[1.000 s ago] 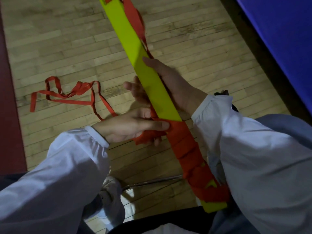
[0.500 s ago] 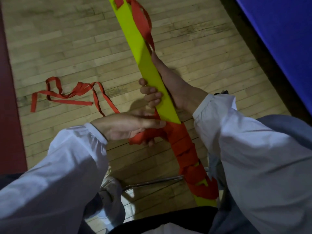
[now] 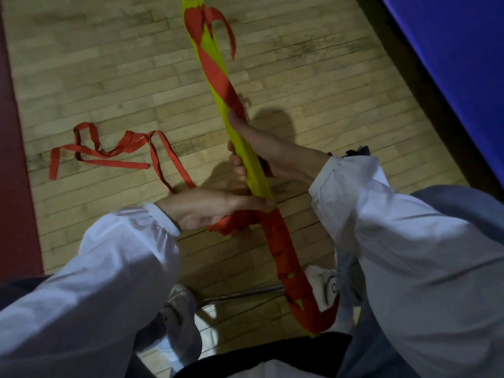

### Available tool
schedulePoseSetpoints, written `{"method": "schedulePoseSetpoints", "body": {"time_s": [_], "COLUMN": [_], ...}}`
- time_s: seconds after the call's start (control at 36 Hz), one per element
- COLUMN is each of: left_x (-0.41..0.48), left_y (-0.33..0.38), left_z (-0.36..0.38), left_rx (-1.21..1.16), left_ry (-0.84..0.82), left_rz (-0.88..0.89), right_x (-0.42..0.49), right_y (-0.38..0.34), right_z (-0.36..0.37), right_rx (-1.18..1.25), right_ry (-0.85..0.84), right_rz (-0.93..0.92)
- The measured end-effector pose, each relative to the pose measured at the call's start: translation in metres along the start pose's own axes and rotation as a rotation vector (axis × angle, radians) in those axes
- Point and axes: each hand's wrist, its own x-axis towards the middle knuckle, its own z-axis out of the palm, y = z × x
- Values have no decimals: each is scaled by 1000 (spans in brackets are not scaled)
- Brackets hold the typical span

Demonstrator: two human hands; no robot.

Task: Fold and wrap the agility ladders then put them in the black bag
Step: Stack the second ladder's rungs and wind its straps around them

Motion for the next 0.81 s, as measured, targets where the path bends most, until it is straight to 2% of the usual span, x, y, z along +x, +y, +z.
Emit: {"method": "schedulePoseSetpoints", "body": {"time_s": [0.03,0.06,0.17,0.33,0.44,0.56,0.69,0.81], "left_x": [0,-1,1,-9,-10,-12,-17,-19], "left_y": [-1,-1,-9,4,6,10,14,13], "left_z": [0,1,1,4,1,-2,-1,1], "left_rx": [-35,-55,-56,3,-54,-169,-194,-191], "left_ry": [-35,36,113,-26,0,-83,-181,-220], "left_rz": [-14,-9,32,138,196,243,297,275], "right_x": [1,1,0,-4,-11,-14,-20,-22], "right_y": [1,2,1,-10,-20,-24,-24,-23], "right_z": [0,0,-2,-5,-9,-13,-9,-8], "right_rx": [-1,-2,-7,56,246,436,470,467], "right_ry": [-2,-4,-11,-84,-193,-228,-301,-289], "right_rz": [5,9,8,-9,3,22,2,-10]}}
